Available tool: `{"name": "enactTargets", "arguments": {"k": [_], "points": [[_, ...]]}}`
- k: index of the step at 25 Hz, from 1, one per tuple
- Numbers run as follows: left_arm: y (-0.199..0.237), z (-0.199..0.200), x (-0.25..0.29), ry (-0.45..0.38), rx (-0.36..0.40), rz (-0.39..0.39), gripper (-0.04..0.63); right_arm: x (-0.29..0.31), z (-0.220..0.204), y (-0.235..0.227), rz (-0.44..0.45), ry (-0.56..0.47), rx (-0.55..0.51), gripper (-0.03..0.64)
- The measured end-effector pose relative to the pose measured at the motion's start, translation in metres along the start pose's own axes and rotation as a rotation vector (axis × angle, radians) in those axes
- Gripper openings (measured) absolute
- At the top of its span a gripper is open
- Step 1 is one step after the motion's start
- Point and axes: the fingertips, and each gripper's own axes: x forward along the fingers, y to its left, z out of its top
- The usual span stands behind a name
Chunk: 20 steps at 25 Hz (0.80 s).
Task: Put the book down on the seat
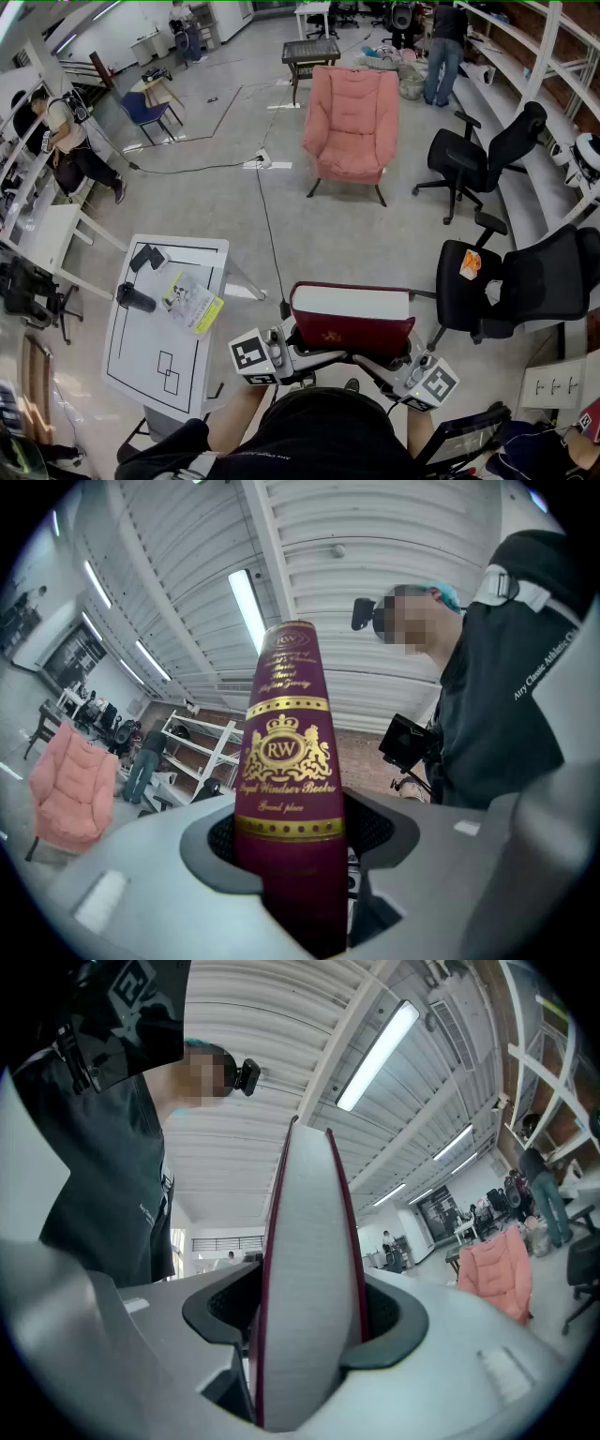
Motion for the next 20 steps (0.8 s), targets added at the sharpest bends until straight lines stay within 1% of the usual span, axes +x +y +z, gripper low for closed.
{"name": "enactTargets", "arguments": {"k": [3,10,14,16,20], "points": [[0.0,0.001,0.0,0.0,0.002,-0.01,0.256,0.009,0.019,0.005,0.008,-0.035,0.005,0.288],[0.003,0.007,-0.004,-0.023,0.028,-0.019,0.258,0.012,0.012,0.003,0.026,-0.006,-0.024,0.296],[0.012,0.011,-0.012,-0.018,0.011,-0.013,0.258,0.026,0.008,0.001,0.005,0.013,-0.048,0.305],[0.019,0.013,-0.02,-0.029,0.014,-0.012,0.258,0.037,0.005,0.001,-0.005,0.018,-0.061,0.31],[0.029,0.021,-0.034,-0.029,0.021,-0.016,0.258,0.055,-0.001,0.001,-0.013,0.039,-0.049,0.314]]}}
